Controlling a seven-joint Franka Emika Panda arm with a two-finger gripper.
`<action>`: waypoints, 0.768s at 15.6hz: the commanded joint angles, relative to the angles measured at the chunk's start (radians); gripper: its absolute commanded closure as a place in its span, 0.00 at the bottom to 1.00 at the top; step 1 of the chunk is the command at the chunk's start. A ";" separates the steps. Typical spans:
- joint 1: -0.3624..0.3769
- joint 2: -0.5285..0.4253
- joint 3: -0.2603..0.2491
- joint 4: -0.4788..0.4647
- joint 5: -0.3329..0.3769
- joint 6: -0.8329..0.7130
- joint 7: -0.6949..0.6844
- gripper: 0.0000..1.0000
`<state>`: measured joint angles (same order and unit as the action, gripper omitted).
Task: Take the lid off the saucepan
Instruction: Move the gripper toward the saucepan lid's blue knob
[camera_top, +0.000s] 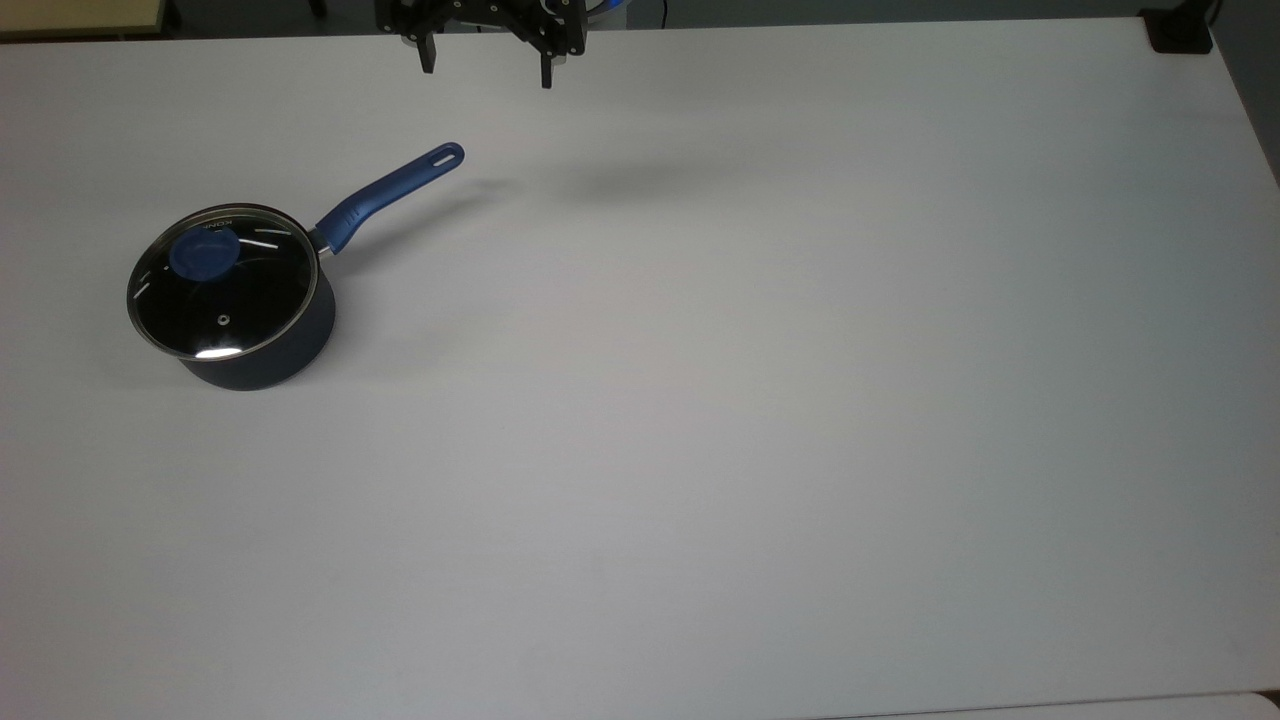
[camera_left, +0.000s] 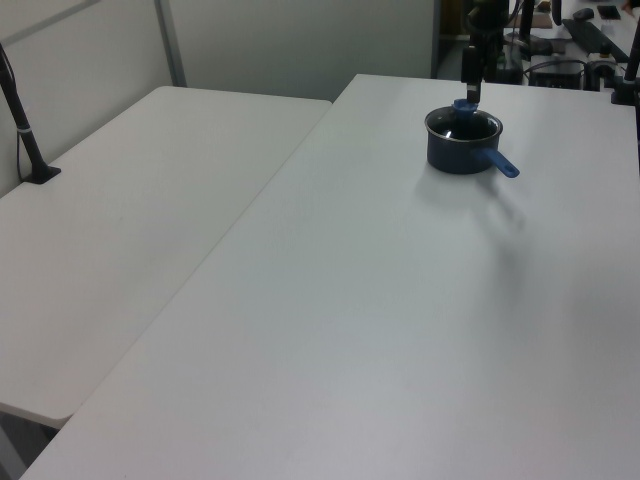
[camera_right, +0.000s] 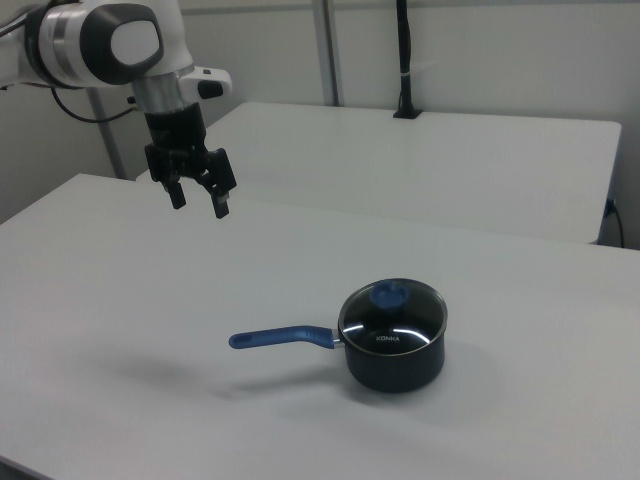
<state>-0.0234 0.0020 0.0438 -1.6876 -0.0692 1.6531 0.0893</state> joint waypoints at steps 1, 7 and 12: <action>0.011 -0.011 -0.004 -0.007 -0.009 -0.022 0.023 0.00; 0.011 -0.011 -0.005 -0.007 -0.009 -0.023 0.023 0.00; 0.008 -0.011 -0.005 -0.006 -0.009 -0.016 0.023 0.00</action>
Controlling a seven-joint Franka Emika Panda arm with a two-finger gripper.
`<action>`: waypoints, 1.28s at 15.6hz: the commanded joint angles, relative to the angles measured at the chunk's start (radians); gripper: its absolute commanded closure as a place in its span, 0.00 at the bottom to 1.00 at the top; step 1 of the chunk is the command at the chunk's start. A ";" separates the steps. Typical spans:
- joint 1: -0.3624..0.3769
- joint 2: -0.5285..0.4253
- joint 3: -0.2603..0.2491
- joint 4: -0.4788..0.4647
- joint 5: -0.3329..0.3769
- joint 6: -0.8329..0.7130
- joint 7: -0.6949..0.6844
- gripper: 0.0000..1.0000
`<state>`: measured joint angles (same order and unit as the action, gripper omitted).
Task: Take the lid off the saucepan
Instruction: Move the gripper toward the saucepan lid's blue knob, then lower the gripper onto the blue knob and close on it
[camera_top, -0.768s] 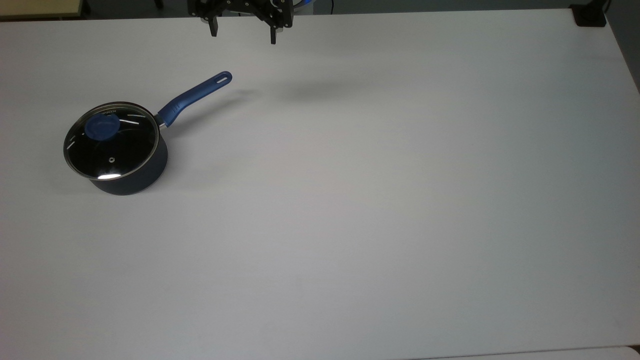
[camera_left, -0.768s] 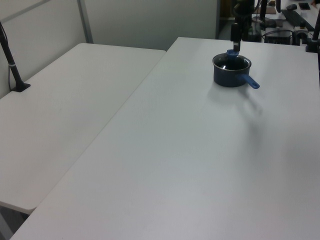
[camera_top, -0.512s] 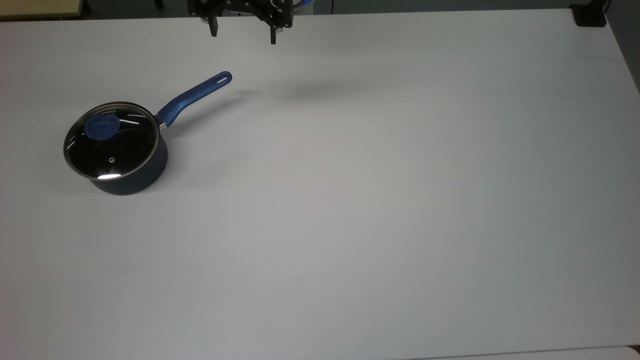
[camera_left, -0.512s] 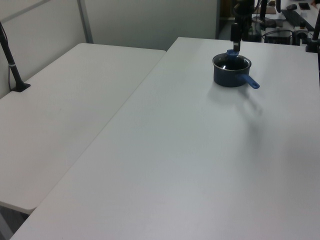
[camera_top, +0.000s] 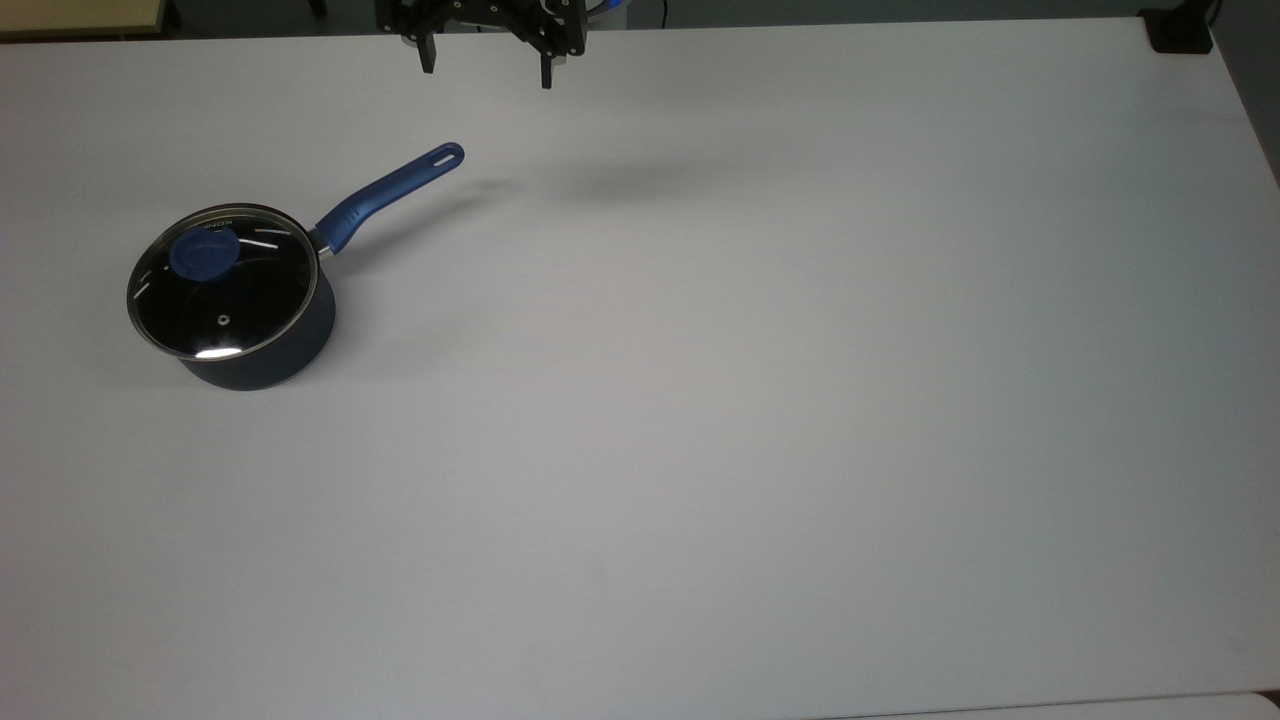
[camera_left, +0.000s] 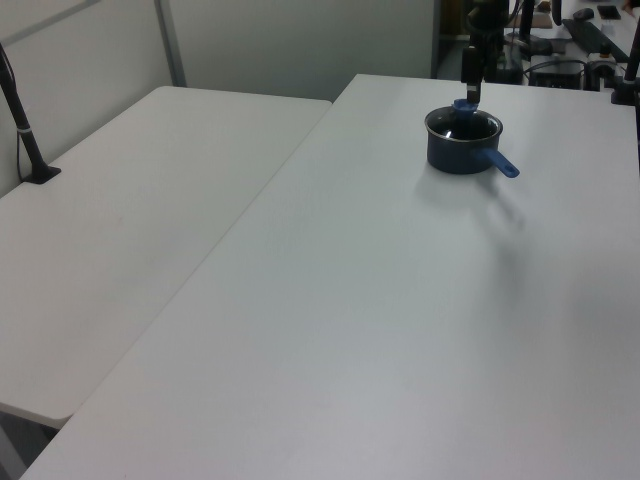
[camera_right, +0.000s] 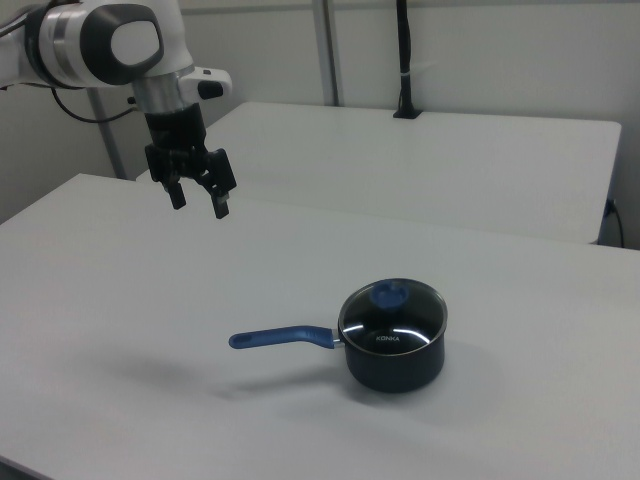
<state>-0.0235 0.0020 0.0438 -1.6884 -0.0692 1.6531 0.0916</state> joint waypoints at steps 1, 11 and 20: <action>0.007 -0.011 -0.005 -0.005 -0.009 -0.015 0.020 0.00; -0.151 0.009 -0.022 0.052 -0.008 0.017 0.005 0.00; -0.320 0.107 -0.022 0.052 -0.012 0.181 0.008 0.00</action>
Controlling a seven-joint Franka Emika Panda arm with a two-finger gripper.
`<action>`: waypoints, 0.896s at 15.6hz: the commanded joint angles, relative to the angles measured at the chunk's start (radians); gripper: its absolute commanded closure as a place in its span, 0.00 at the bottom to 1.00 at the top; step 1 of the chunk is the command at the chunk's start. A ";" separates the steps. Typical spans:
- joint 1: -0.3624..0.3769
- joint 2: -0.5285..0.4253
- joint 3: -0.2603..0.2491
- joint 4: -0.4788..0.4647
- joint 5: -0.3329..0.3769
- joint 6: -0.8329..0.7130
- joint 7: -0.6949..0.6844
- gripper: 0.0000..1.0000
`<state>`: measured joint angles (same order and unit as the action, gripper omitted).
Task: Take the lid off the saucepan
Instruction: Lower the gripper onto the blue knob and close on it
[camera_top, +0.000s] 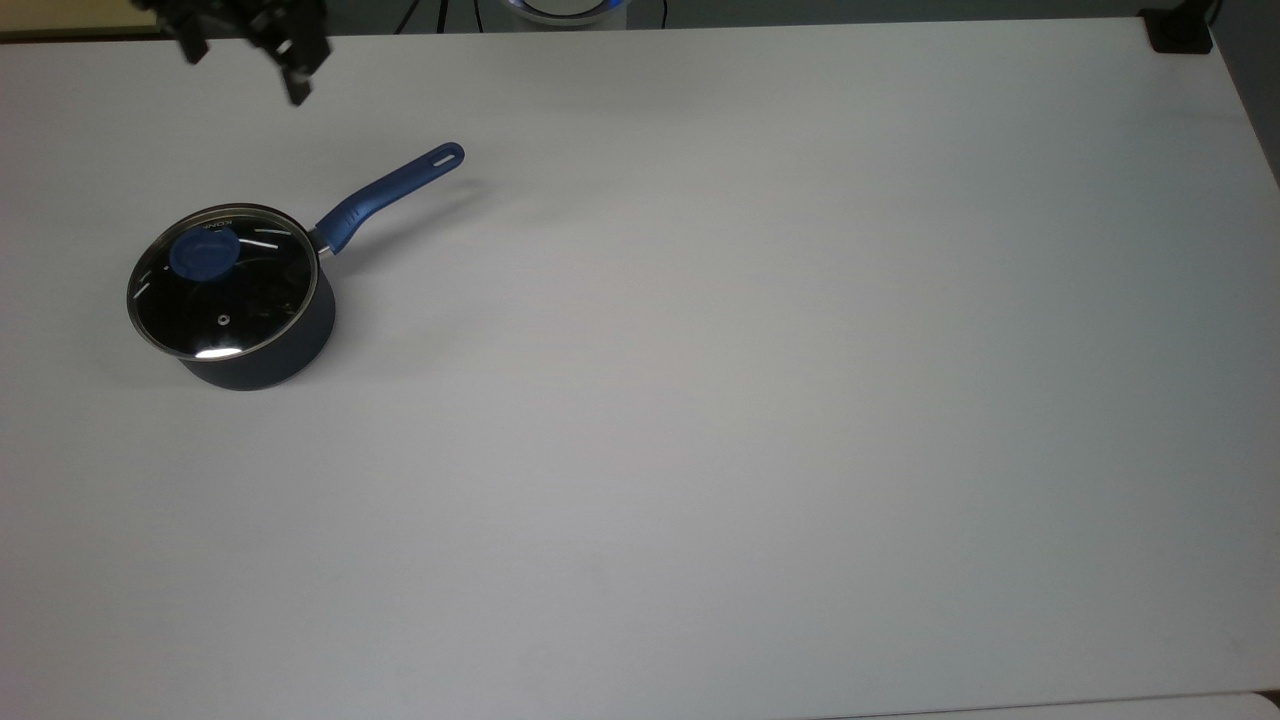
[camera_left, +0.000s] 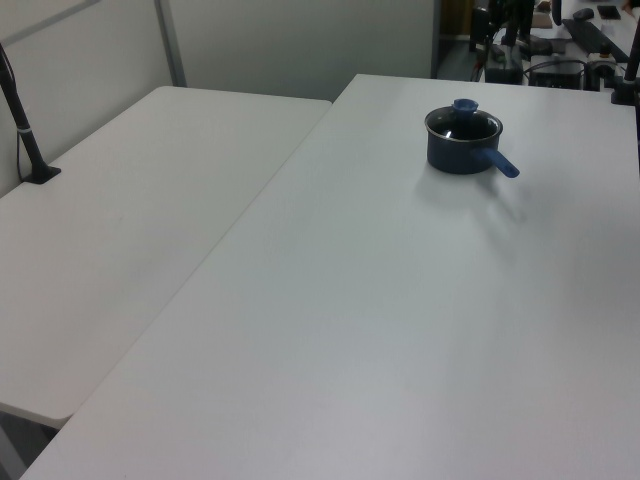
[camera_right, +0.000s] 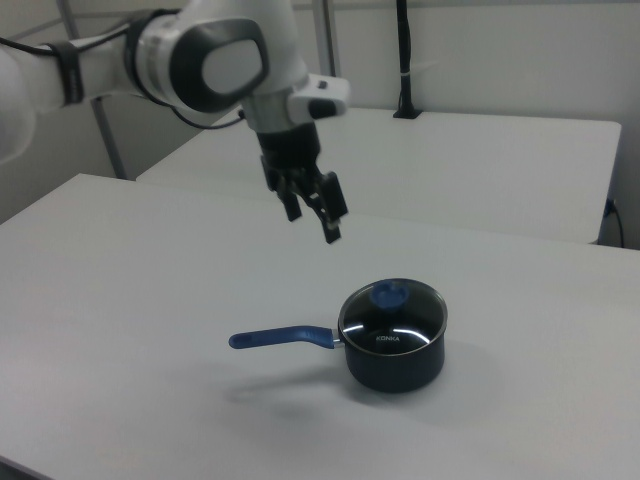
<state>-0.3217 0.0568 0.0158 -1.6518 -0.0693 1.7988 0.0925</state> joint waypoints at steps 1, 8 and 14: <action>-0.023 0.069 0.006 0.015 -0.012 0.048 0.012 0.00; -0.040 0.185 0.004 0.015 -0.014 0.203 0.010 0.00; -0.071 0.264 0.003 0.026 -0.037 0.266 -0.172 0.00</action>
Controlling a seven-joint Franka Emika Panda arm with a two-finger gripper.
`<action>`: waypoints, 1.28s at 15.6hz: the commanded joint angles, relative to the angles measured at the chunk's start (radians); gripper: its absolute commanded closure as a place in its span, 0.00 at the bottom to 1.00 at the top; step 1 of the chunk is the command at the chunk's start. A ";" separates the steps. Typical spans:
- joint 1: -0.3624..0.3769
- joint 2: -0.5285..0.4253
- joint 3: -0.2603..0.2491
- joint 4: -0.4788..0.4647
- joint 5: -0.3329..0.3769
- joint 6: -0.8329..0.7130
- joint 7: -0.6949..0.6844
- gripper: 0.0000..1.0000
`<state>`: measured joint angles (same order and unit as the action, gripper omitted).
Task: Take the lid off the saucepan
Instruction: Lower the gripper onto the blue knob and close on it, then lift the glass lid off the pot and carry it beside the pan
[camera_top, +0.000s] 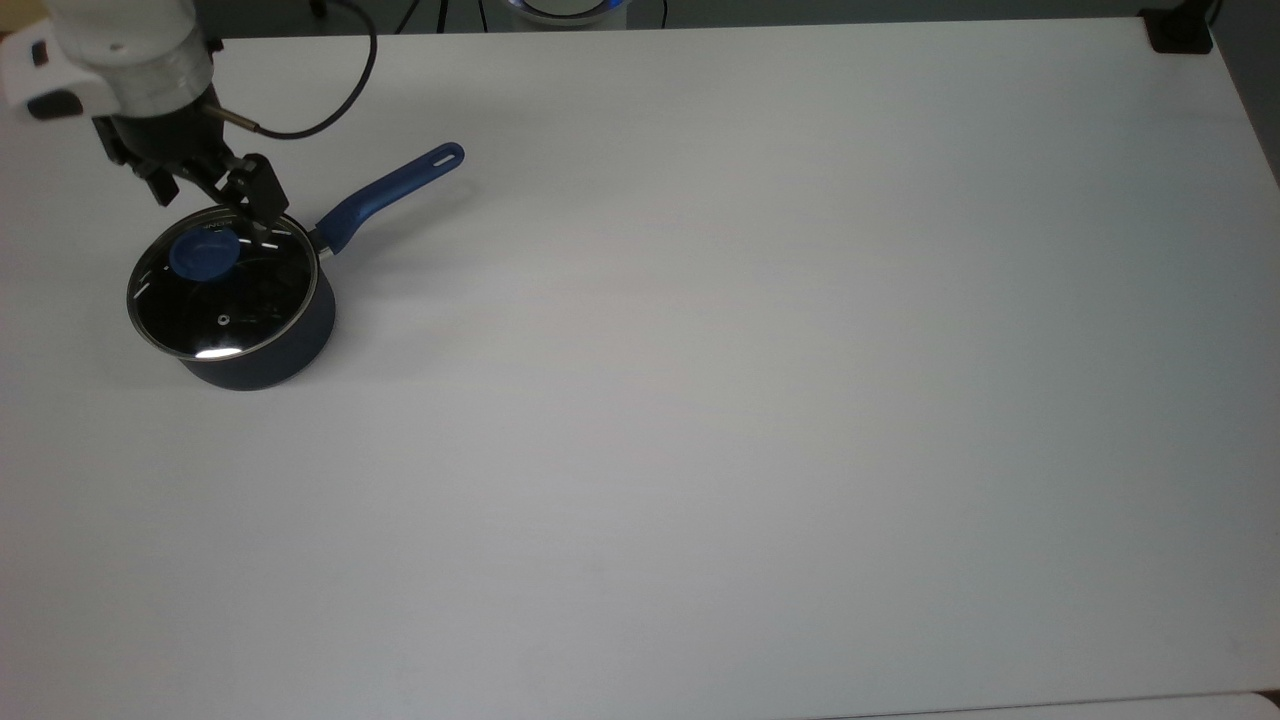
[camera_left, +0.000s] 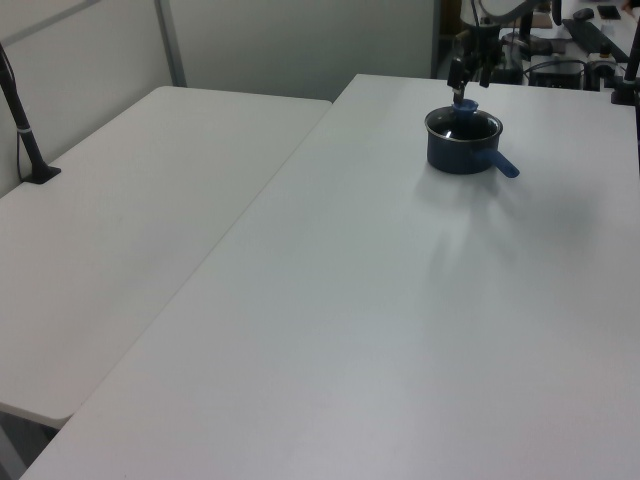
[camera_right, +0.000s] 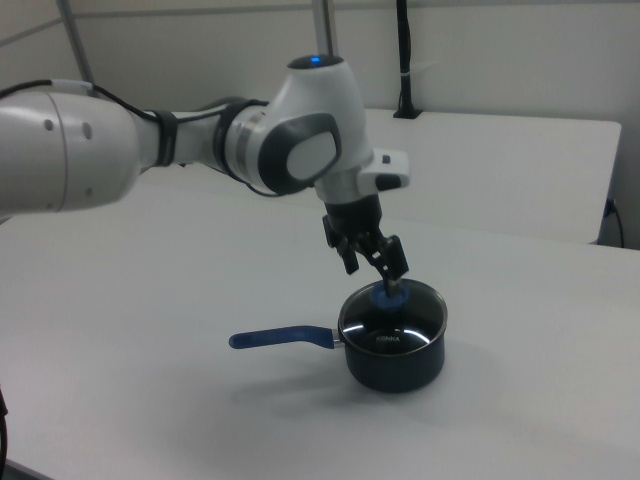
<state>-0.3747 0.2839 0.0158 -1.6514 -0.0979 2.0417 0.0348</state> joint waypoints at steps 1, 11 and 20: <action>-0.018 0.050 0.003 0.050 -0.006 0.025 -0.139 0.01; -0.021 0.092 0.006 0.058 -0.014 0.081 -0.200 0.02; -0.020 0.092 0.010 0.027 -0.011 0.081 -0.268 0.26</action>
<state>-0.3933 0.3807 0.0196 -1.6080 -0.0989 2.1104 -0.2093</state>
